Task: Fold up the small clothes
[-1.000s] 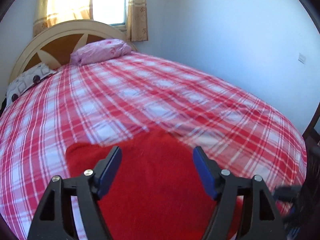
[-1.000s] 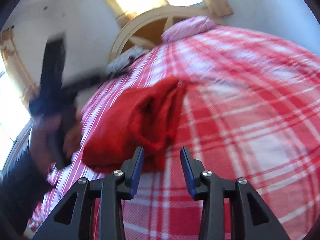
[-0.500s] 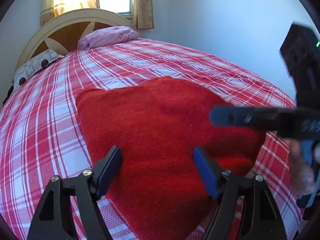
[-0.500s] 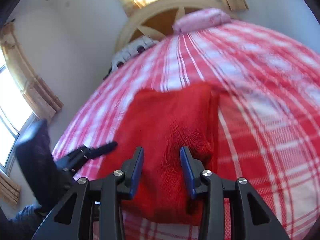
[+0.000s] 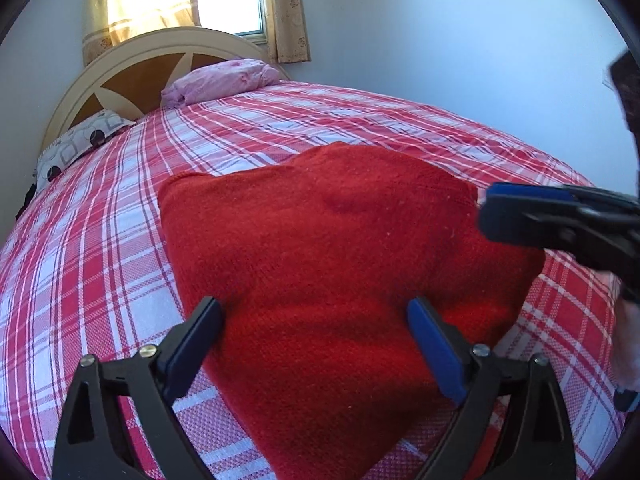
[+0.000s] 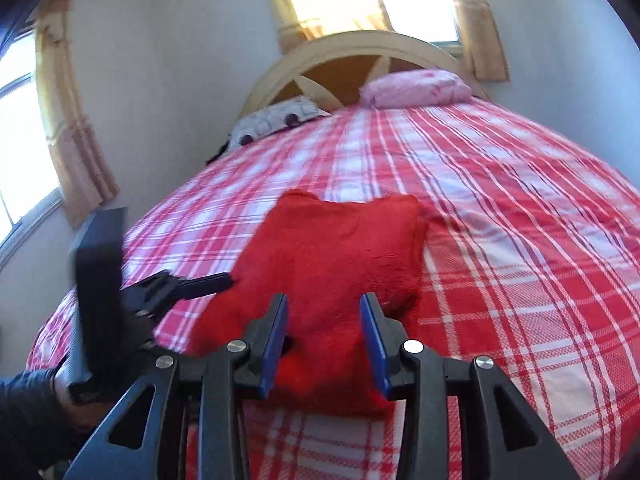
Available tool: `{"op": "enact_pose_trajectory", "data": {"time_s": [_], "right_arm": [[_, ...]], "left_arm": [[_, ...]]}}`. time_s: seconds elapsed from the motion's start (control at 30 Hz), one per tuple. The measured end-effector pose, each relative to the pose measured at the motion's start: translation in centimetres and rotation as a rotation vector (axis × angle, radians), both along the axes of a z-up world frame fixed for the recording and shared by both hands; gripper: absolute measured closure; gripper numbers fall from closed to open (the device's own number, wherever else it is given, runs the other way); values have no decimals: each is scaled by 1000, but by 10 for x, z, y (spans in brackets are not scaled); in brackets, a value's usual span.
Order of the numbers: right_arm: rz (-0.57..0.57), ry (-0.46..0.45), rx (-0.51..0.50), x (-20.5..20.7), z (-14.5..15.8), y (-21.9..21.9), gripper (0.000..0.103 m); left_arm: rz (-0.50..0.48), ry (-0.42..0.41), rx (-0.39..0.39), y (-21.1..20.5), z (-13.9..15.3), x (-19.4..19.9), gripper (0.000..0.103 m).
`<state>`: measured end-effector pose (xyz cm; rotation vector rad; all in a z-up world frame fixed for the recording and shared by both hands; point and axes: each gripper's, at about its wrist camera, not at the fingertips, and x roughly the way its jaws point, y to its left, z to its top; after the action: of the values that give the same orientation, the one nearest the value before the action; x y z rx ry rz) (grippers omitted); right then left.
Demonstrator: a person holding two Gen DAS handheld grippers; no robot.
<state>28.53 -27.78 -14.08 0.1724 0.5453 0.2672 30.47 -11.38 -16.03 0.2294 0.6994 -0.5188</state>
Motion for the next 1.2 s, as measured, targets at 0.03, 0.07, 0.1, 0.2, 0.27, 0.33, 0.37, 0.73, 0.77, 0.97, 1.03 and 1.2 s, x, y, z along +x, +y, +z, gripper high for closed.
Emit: {"op": "enact_pose_trajectory", "data": {"time_s": [0.03, 0.07, 0.1, 0.2, 0.27, 0.33, 0.37, 0.73, 0.77, 0.97, 1.03, 1.2], "right_arm": [[14, 2, -6, -2, -1, 3, 64], [30, 21, -14, -1, -4, 7, 64], [34, 46, -22, 1, -10, 8, 64], [-36, 122, -34, 14, -30, -3, 64], [-50, 181, 34, 22, -41, -18, 65], [-43, 194, 77, 25, -44, -25, 65], [-35, 200, 62, 26, -45, -23, 65], [39, 198, 42, 21, -47, -30, 64], [45, 200, 44, 20, -47, -31, 64], [-5, 127, 75, 2, -27, -49, 39], [-24, 120, 103, 1, -24, -59, 38], [-79, 101, 128, 6, -15, -72, 38]], "left_arm": [[1, 4, -5, 1, 0, 1, 6], [0, 6, -7, 2, 0, 1, 5], [1, 6, -7, 2, -1, 1, 5], [5, 4, -1, 1, -1, 0, 1], [4, 11, 0, 1, -3, 0, 0], [-2, 13, 7, -1, -4, 0, 0], [-3, 13, 9, -1, -4, 0, 0], [18, 3, -39, 9, 1, -2, 0], [21, 27, -38, 9, -1, 2, 0], [38, -1, -45, 23, 16, -2, 0], [59, -32, -51, 33, 24, -1, 0], [190, -17, -105, 62, 27, 25, 0]]}}
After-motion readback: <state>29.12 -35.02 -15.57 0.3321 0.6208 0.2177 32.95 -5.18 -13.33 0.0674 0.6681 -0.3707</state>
